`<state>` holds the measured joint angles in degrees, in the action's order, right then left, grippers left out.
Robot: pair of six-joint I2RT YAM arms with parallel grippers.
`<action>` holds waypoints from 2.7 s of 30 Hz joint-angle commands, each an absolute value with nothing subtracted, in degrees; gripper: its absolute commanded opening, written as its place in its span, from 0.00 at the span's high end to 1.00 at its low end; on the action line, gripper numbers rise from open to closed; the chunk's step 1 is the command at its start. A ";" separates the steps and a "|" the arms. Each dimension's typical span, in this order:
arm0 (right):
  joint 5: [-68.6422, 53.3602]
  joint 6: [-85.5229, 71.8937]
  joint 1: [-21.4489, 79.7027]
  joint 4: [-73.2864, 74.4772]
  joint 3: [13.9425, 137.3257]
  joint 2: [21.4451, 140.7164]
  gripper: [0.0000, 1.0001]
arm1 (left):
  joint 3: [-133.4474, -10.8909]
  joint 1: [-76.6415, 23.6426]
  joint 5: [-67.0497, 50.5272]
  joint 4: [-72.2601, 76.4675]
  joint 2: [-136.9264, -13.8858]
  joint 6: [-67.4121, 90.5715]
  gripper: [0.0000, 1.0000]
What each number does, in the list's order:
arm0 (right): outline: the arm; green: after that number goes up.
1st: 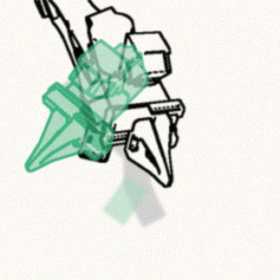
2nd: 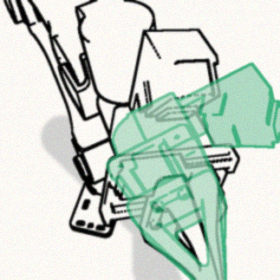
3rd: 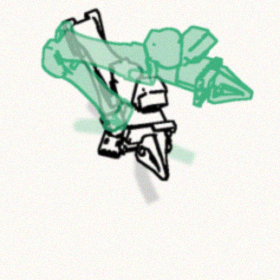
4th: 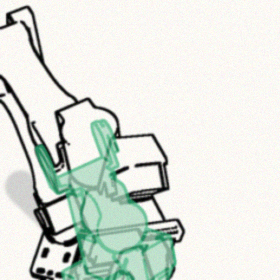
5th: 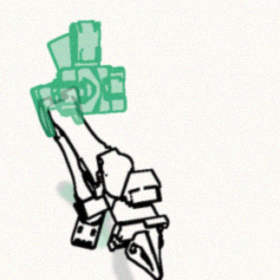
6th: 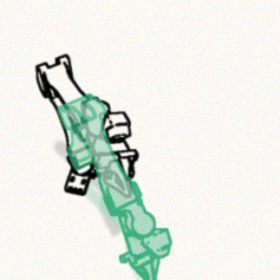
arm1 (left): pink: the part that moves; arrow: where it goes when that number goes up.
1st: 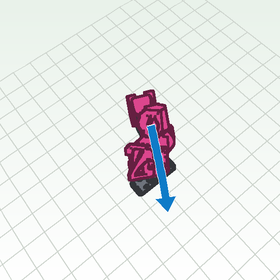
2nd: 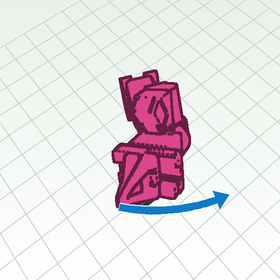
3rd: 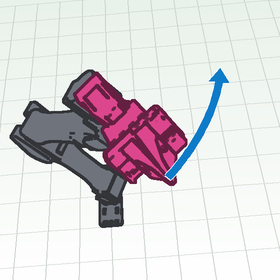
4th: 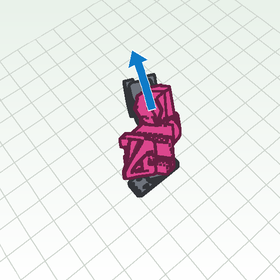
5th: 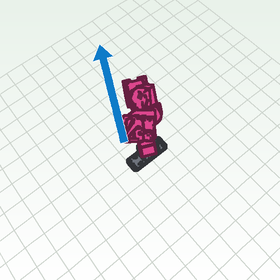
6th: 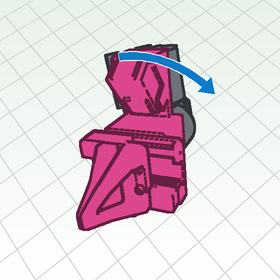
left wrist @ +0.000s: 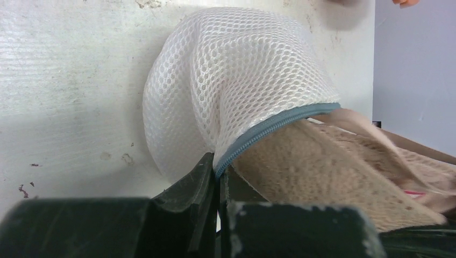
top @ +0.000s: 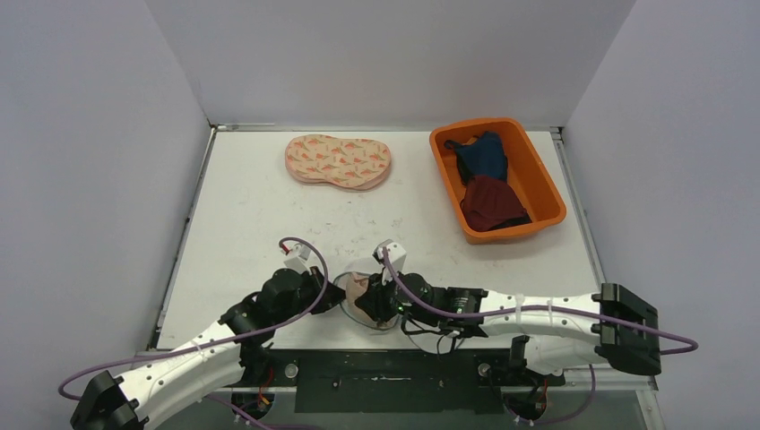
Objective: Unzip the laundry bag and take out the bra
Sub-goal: Pick up the bra from the laundry bag, then place the bra in the bin.
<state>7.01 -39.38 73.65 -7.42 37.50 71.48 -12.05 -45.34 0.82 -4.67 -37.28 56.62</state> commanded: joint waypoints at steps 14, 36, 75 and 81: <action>11.02 -20.74 62.50 29.41 78.08 57.55 0.95 | -17.75 -45.44 6.51 -8.41 -35.86 56.40 1.00; 55.08 -6.48 27.48 20.24 97.65 89.89 0.95 | -15.83 -45.00 6.51 -8.42 -33.38 56.91 1.00; 38.05 -8.88 16.74 16.87 105.54 125.94 0.64 | -12.23 -44.40 5.98 1.93 -44.27 58.45 1.00; 35.99 -9.81 17.80 17.63 104.92 121.95 0.37 | -12.71 -44.46 6.06 0.66 -42.89 58.21 1.00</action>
<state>37.50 -8.43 16.97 17.85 104.99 127.70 -11.75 -44.82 6.17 -0.99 -44.14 58.92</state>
